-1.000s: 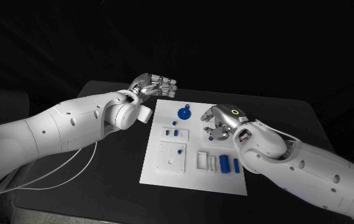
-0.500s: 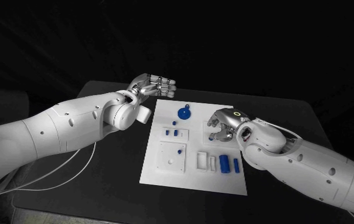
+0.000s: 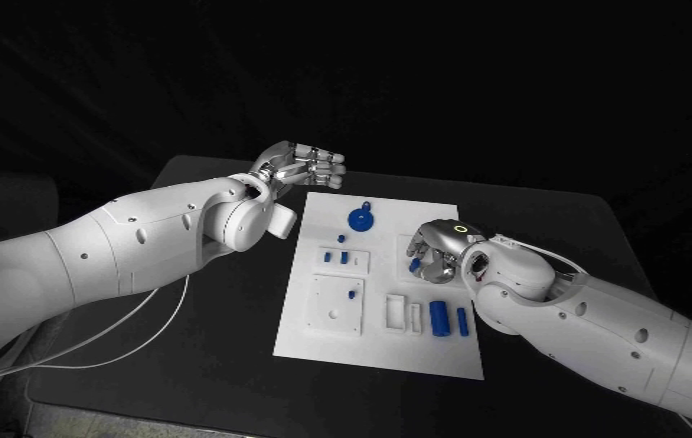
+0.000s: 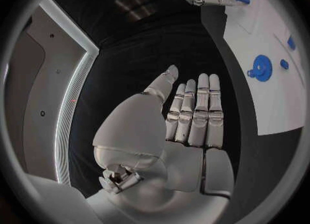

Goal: Assemble the parts on the task board

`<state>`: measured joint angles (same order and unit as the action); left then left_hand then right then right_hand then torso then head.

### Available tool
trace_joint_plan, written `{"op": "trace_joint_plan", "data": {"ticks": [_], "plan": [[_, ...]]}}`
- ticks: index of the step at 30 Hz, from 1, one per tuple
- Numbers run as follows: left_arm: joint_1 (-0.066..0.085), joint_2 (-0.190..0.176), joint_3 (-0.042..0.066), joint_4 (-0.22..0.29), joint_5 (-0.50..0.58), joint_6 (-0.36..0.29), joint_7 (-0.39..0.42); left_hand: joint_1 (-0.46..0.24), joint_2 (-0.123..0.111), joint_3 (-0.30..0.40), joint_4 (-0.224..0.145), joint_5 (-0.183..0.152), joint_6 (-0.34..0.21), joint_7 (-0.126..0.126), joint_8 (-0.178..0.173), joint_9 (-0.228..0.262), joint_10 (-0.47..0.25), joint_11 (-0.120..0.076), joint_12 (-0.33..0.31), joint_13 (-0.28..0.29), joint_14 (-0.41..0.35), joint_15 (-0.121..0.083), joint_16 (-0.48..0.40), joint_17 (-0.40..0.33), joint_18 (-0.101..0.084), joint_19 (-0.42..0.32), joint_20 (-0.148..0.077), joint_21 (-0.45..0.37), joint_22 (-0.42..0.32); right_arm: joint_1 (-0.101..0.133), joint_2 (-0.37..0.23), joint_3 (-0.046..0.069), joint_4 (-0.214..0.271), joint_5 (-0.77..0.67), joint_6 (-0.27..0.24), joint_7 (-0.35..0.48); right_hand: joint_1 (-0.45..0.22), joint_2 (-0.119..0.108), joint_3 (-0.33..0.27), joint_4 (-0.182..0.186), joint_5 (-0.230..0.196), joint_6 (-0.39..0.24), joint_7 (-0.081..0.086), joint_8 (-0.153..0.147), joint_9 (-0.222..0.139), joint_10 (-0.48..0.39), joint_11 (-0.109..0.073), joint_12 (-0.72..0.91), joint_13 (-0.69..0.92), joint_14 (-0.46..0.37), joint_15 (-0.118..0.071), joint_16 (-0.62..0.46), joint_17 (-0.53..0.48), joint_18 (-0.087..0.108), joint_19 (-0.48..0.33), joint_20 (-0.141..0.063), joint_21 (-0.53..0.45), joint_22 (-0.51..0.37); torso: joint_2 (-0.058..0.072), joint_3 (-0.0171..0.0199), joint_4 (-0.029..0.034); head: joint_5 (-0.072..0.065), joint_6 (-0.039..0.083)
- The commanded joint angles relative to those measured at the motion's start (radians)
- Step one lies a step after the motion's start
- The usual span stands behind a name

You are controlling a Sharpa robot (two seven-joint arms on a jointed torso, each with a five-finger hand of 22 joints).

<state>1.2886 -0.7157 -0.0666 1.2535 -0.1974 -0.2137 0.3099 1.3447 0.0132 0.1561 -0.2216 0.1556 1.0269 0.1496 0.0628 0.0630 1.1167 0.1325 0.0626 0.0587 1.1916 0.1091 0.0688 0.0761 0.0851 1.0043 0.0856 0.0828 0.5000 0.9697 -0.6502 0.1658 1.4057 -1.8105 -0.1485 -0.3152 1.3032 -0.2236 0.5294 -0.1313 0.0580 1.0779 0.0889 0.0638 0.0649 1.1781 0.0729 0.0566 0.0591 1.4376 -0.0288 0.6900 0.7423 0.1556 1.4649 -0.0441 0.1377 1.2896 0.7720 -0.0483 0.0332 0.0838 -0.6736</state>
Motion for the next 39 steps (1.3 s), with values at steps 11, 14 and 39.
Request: {"op": "trace_joint_plan", "data": {"ticks": [11,14,39], "plan": [[0.001,0.001,0.001,0.000,0.007,0.015,0.004,0.000,-0.002,0.001,0.005,-0.003,-0.005,0.000,0.001,0.001,-0.008,-0.001,-0.001,0.000,-0.006,-0.002,-0.003,0.001,-0.012,0.005,0.002,0.004,-0.006,-0.001,0.015,-0.015,-0.018,-0.029,0.001,0.015,-0.023,0.015,0.121,-0.011,-0.007,0.041,0.007,-0.001,-0.001,0.042,-0.009,0.002,0.000,0.002,-0.010,0.009,0.013,-0.020,0.021,-0.015,0.017,0.036,0.000,-0.0008,0.0001,0.002,-0.004],[0.001,0.001,0.001,0.000,0.007,0.015,0.004,-0.001,-0.002,0.001,0.007,-0.004,-0.005,-0.001,0.001,0.001,-0.008,-0.001,-0.001,0.000,-0.006,-0.002,-0.003,0.001,-0.012,0.005,0.002,0.005,-0.007,-0.001,0.017,-0.016,-0.020,-0.031,-0.012,0.011,-0.015,0.029,0.137,-0.014,-0.007,0.060,0.013,0.002,0.001,0.070,-0.016,0.003,0.002,0.006,-0.012,0.012,0.016,-0.023,0.024,-0.018,0.034,0.040,0.000,-0.0005,-0.0003,0.002,-0.005],[0.001,-0.001,0.000,-0.004,0.007,0.016,0.000,-0.001,-0.002,0.001,0.007,-0.004,-0.005,-0.001,0.001,0.001,-0.008,-0.001,-0.001,0.000,-0.006,-0.002,-0.003,0.001,-0.012,0.005,0.002,0.005,-0.007,-0.001,0.021,-0.019,-0.020,-0.062,-0.111,-0.027,-0.016,0.098,0.115,-0.056,-0.009,0.189,-0.008,0.000,0.006,0.180,-0.050,0.003,0.004,0.020,-0.038,0.000,0.025,-0.049,0.029,-0.046,0.127,0.051,-0.001,-0.0010,-0.0001,0.000,-0.004]]}}
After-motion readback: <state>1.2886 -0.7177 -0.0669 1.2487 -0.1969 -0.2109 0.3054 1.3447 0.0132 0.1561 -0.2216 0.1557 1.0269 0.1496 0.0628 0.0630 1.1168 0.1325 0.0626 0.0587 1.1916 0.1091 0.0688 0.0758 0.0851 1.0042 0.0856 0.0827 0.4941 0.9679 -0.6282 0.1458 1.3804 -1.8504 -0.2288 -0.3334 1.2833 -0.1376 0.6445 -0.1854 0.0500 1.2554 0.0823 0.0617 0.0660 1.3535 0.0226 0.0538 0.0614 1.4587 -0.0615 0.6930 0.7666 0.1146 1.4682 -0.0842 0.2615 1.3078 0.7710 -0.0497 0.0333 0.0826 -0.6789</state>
